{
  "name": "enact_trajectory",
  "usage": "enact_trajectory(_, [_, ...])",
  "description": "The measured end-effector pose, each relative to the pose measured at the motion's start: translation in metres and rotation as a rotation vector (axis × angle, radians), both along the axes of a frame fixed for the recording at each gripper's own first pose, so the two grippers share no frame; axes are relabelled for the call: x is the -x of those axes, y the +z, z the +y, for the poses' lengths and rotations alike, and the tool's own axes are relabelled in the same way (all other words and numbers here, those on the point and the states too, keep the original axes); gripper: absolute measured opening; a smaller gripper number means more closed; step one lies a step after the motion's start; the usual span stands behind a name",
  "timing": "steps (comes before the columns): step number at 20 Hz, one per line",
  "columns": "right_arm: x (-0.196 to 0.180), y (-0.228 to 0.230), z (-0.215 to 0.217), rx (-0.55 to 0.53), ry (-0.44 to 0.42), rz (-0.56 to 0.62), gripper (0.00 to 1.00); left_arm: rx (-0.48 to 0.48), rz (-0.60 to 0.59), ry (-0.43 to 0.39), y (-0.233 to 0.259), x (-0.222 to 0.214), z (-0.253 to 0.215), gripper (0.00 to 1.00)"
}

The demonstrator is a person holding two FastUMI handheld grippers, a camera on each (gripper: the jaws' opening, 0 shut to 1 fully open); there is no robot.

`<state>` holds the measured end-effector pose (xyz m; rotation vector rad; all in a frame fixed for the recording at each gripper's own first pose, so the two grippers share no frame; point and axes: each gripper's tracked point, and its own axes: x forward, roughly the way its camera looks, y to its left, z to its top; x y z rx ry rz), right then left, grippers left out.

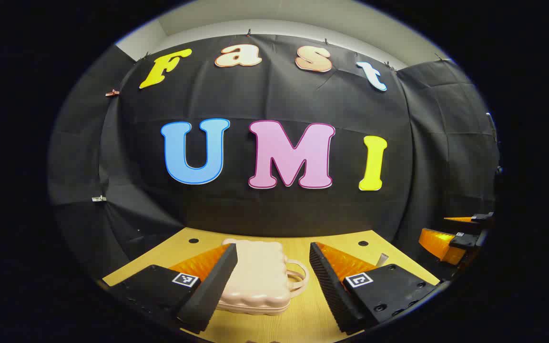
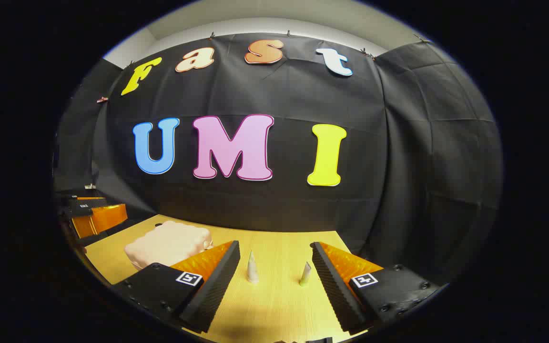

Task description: First open the suitcase, pack the skin care products into it, and then close the suitcase.

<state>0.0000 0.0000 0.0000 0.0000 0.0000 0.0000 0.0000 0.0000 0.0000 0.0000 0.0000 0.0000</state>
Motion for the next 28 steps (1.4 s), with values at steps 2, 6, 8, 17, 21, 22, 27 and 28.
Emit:
enact_trajectory(2, [-0.002, -0.001, -0.003, -0.006, -0.006, 0.002, 0.97, -0.013, 0.007, -0.002, -0.001, -0.003, -0.002, 0.96])
enact_trajectory(6, [-0.004, -0.013, -0.009, -0.004, -0.014, 0.033, 0.97, -0.024, 0.029, -0.013, -0.008, -0.010, -0.009, 0.96])
enact_trajectory(8, [-0.005, -0.017, -0.009, -0.008, -0.010, 0.047, 0.97, -0.024, 0.043, -0.013, -0.013, -0.013, -0.011, 0.96])
enact_trajectory(17, [-0.022, -0.027, -0.019, -0.021, -0.013, 0.073, 0.97, -0.022, 0.093, -0.035, -0.028, -0.038, -0.026, 0.96])
enact_trajectory(21, [-0.030, -0.031, -0.027, -0.032, -0.013, 0.082, 0.97, -0.018, 0.128, -0.057, -0.038, -0.059, -0.042, 0.96])
enact_trajectory(22, [-0.032, -0.031, -0.030, -0.037, -0.019, 0.083, 0.96, -0.021, 0.145, -0.053, -0.041, -0.066, -0.045, 0.96])
enact_trajectory(27, [-0.043, -0.048, -0.040, -0.024, -0.018, 0.126, 0.97, -0.061, 0.213, -0.113, -0.064, -0.109, -0.085, 0.96])
enact_trajectory(28, [-0.046, -0.052, -0.042, 0.000, -0.013, 0.131, 0.97, -0.070, 0.233, -0.104, -0.072, -0.119, -0.087, 0.96])
